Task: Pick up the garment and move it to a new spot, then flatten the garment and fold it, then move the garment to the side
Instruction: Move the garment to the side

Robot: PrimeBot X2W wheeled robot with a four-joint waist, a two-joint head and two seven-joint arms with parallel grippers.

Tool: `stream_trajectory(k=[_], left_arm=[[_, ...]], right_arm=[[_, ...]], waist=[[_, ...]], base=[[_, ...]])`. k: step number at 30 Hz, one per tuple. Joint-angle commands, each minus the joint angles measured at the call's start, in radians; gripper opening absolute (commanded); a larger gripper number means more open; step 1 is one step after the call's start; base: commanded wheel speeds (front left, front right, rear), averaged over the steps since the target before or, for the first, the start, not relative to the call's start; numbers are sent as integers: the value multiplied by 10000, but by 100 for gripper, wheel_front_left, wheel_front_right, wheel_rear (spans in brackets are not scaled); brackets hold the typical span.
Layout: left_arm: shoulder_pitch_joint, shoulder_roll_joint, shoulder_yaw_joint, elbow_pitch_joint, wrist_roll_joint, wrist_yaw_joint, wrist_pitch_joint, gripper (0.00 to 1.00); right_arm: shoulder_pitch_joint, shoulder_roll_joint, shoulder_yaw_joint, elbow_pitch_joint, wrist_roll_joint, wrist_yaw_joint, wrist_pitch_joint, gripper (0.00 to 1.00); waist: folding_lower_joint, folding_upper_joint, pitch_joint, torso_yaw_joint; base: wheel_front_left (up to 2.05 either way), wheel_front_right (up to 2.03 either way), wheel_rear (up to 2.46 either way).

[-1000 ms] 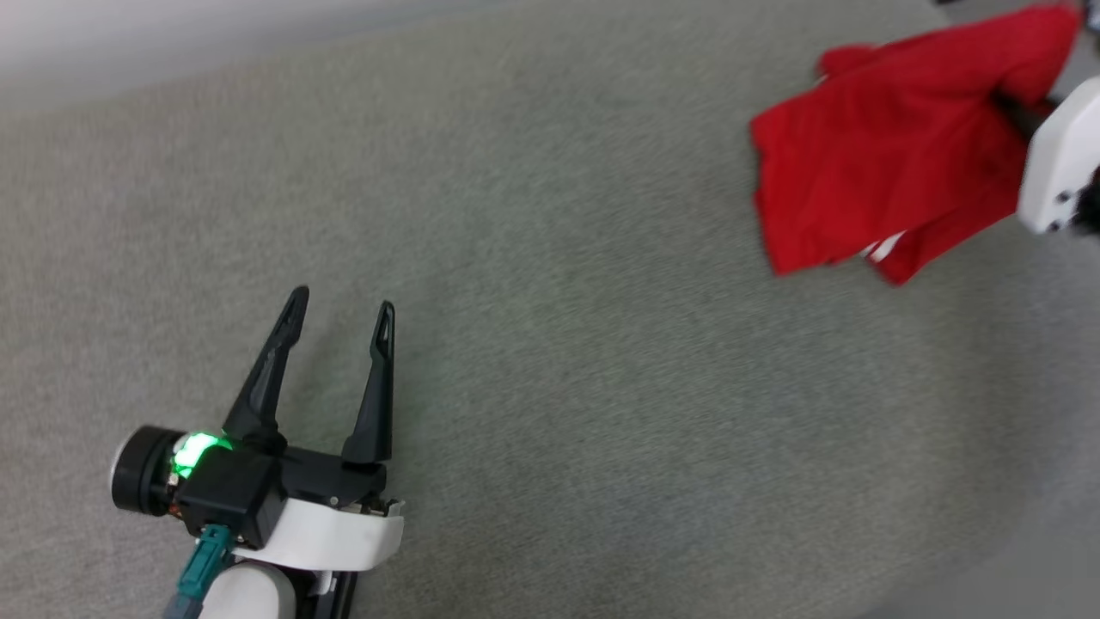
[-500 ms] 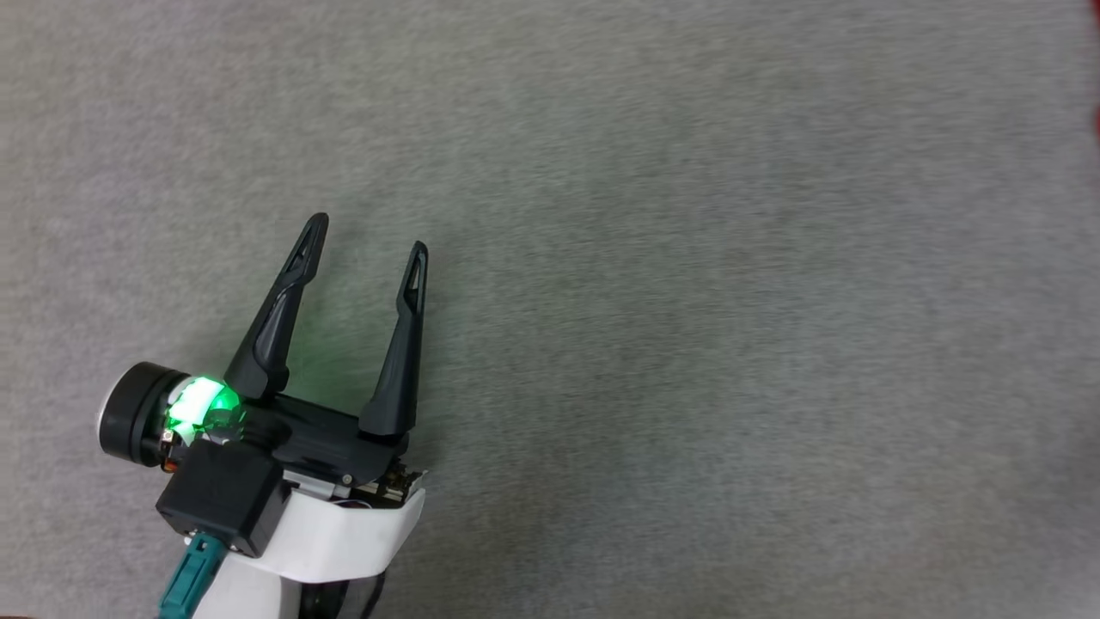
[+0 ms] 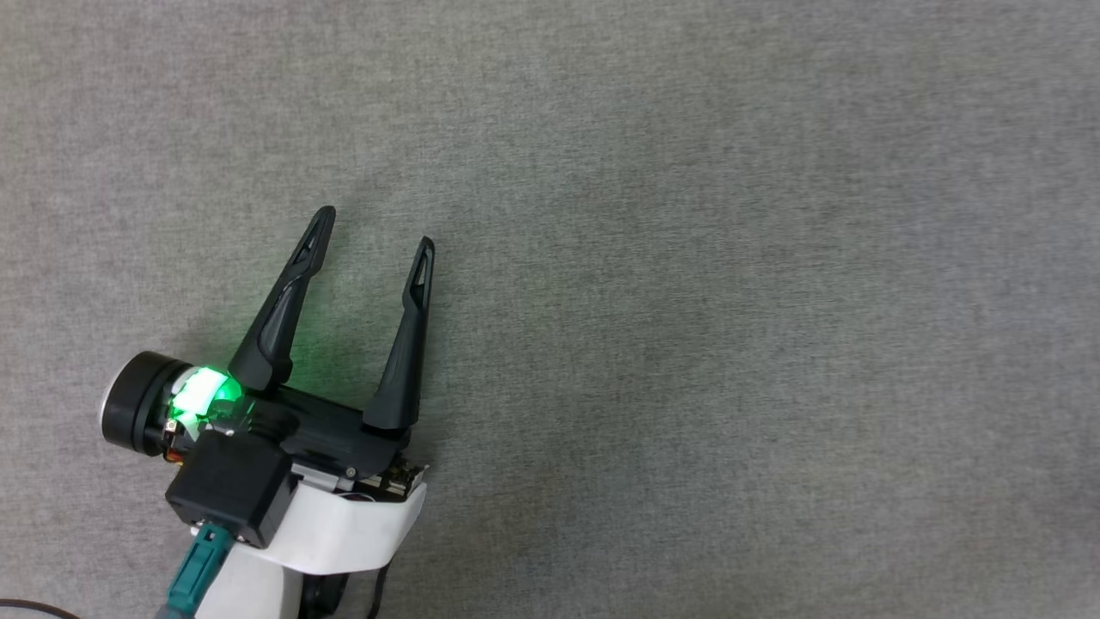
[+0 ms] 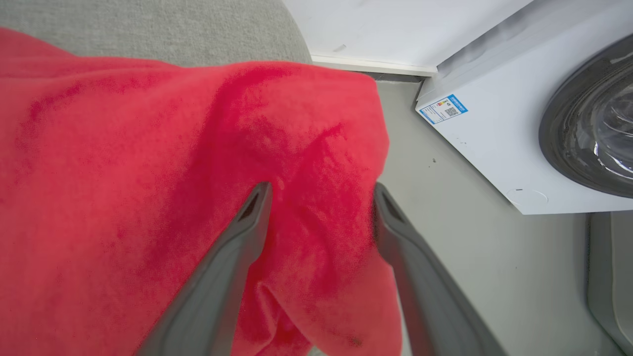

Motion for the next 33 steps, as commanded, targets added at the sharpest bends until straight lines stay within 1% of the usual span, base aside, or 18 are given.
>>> stream_trajectory(k=[1,5,8,12,15,18,20,22,24,26,29,31,33], left_arm=[[-46,-27,-1,49,-8,-8,-19,100],[-44,-115,-4,191,-77,-9,-19,100],[57,-191,-2,384,-169,-11,-19,100],[219,-373,-12,637,-313,-12,-19,100],[335,-504,20,820,-471,-5,-19,100],[556,-640,34,981,-572,-7,-19,100],[683,-735,67,1059,-682,-8,-19,100],[801,-783,-76,1020,-955,-9,-19,100],[927,-806,-139,1007,-1215,-10,-19,100],[1074,-831,-220,1069,-1336,-10,-19,100],[1153,-855,-254,1006,-1512,-11,-19,100],[1463,-877,-318,1269,-1837,-11,-17,100],[1439,-883,-320,1236,-1888,-11,-20,100]], right_arm=[[75,65,-185,-9,-218,-16,-94,100],[100,594,-1025,-16,-629,-16,-554,100],[206,928,-1419,-7,-871,-16,-1167,100],[379,1440,-1456,-91,-1003,-16,-2116,100],[867,1537,-1332,-367,-1040,-16,-2765,100],[1522,1551,-1213,-1123,-922,-16,-3083,100],[2046,1447,-1221,-1902,-853,-16,-3148,100],[2607,1273,-1453,-2976,-933,-16,-3163,100],[3390,1081,-1839,-4172,-1285,-16,-3165,100],[4302,1048,-2563,-5352,-1645,-15,-3158,100],[5999,1218,-4202,-6986,-2364,-16,-3160,100],[7294,1577,-5498,-8083,-3105,-15,-3161,100],[8666,2231,-6877,-9234,-3863,-15,-3160,100]], waist=[[-2,0,-97,-77],[-2,0,-471,-199],[-2,0,-926,-208],[-2,0,-1652,-95],[-2,0,-2301,32],[-2,0,-2904,143],[-2,0,-3304,214],[-2,0,-3639,242],[-2,0,-3923,284],[-2,0,-4249,396],[-2,0,-4656,599],[-2,0,-4908,746],[-2,0,-5152,862]], base=[[0,0,0],[0,0,0],[0,0,0],[0,0,0],[0,0,0],[0,0,0],[0,0,0],[0,0,0],[0,0,0],[0,0,0],[0,0,0],[0,0,0],[0,0,0]])
